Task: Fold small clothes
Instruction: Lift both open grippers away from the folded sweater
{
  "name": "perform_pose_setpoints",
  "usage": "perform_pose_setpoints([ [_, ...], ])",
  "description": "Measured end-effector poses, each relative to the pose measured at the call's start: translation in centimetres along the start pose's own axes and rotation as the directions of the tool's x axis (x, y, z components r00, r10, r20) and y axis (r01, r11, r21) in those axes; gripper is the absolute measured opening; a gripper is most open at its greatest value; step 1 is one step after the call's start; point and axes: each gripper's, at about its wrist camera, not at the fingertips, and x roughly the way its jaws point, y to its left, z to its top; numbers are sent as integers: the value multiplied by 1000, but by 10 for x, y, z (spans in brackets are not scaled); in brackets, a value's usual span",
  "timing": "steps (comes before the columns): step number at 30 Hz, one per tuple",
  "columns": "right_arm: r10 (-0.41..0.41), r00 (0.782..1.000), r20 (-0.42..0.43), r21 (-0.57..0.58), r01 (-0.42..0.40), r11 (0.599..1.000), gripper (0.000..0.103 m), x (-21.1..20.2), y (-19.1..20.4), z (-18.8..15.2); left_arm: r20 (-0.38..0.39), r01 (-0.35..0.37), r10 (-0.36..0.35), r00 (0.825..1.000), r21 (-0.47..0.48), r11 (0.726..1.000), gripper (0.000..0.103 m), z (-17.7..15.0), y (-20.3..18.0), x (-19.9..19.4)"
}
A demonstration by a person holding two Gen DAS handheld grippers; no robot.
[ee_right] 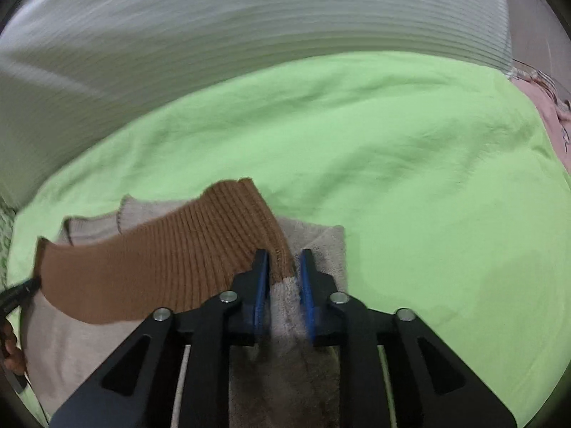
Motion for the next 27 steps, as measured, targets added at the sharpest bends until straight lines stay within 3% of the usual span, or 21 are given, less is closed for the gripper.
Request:
perform_pose_setpoints([
  [2, -18, 998, 54, 41, 15, 999, 57, -20, -7, 0, 27, -16, 16, 1000, -10, 1000, 48, -6, 4, -18],
  [4, 38, 992, 117, 72, -46, 996, 58, -46, -14, -2, 45, -1, 3, 999, -35, 999, 50, -19, 11, -40],
  [7, 100, 987, 126, 86, -111, 990, 60, -74, -19, -14, 43, 25, -21, 999, -97, 995, 62, -47, 20, -70],
  [10, 109, 985, 131, 92, -122, 988, 67, -96, -20, -38, 32, 51, -46, 998, -188, 981, 63, -86, 32, -91],
  [13, 133, 983, 126, 121, -149, 982, 67, -112, -27, -68, 11, 57, -56, 998, -270, 961, 64, -119, 42, -101],
  [17, 110, 987, 115, 120, -124, 985, 67, -124, -32, -99, 4, 78, -82, 997, -337, 938, 64, -148, 47, -109],
  [20, 158, 981, 116, 99, -170, 981, 67, -134, -25, -113, 15, 112, -112, 994, -282, 953, 64, -146, 30, -115],
  [22, 196, 976, 97, 34, -200, 979, 67, -133, -6, -113, 33, 175, -172, 985, -171, 970, 64, -135, 4, -120],
  [24, 265, 960, 92, -46, -262, 964, 67, -130, 19, -109, 26, 192, -191, 981, -57, 980, 64, -123, -28, -117],
  [27, 314, 947, 65, -180, -298, 937, 67, -114, 60, -98, 0, 237, -238, 971, 78, 968, 66, -107, -71, -105],
])
